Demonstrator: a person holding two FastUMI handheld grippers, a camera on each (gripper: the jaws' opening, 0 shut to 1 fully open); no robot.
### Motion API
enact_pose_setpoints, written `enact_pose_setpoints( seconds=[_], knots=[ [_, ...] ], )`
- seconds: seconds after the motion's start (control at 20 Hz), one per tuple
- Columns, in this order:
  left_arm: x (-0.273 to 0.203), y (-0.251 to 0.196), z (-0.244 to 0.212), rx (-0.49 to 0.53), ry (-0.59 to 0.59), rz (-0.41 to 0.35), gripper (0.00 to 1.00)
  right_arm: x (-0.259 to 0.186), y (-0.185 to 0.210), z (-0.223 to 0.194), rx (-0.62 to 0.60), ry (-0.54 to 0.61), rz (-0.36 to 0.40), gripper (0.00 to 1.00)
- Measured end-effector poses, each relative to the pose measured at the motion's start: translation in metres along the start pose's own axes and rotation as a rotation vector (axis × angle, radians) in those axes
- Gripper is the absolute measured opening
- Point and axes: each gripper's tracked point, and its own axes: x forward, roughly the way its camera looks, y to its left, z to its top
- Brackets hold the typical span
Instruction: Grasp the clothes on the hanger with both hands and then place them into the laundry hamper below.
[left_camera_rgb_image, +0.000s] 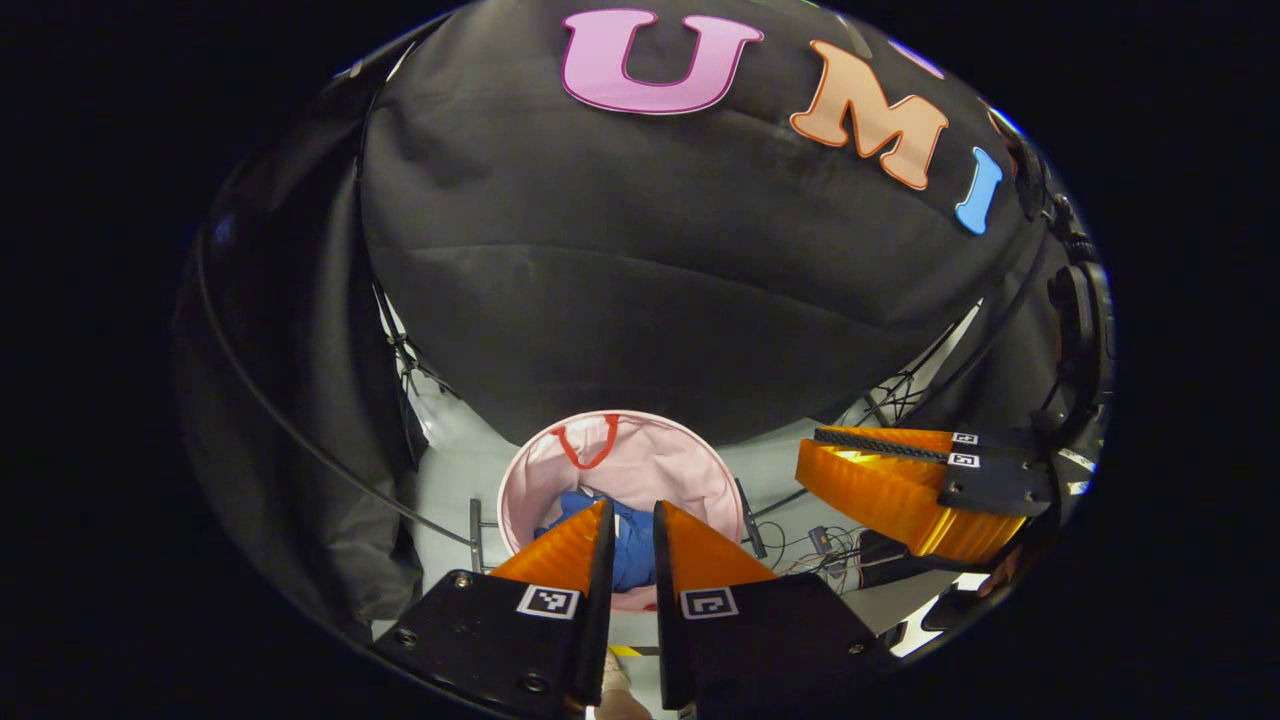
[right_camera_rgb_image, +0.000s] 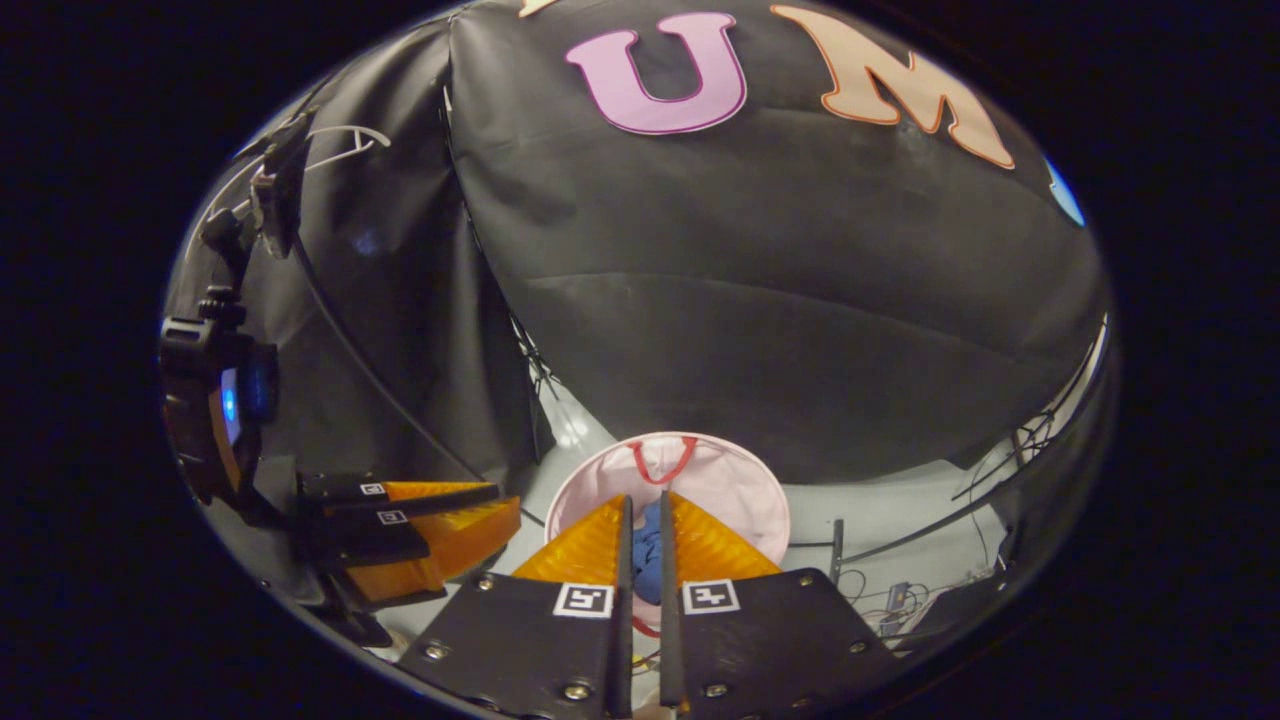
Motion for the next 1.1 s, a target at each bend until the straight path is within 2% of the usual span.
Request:
enact_pose_setpoints(
  seconds=[0.45,0.75,1.1],
  knots=[
    [-0.003,-0.002,0.001,0.025,-0.028,-0.008,0.23,-0.007,0.0,0.012,-0.006,-0.04,-0.007,0.11],
    [-0.02,-0.018,0.03,0.068,-0.109,-0.033,0.23,-0.029,-0.002,0.03,-0.042,-0.092,-0.021,0.11],
    [-0.05,-0.048,0.076,0.123,-0.245,-0.068,0.23,-0.059,-0.015,0.076,-0.059,-0.211,-0.059,0.11]
  ],
)
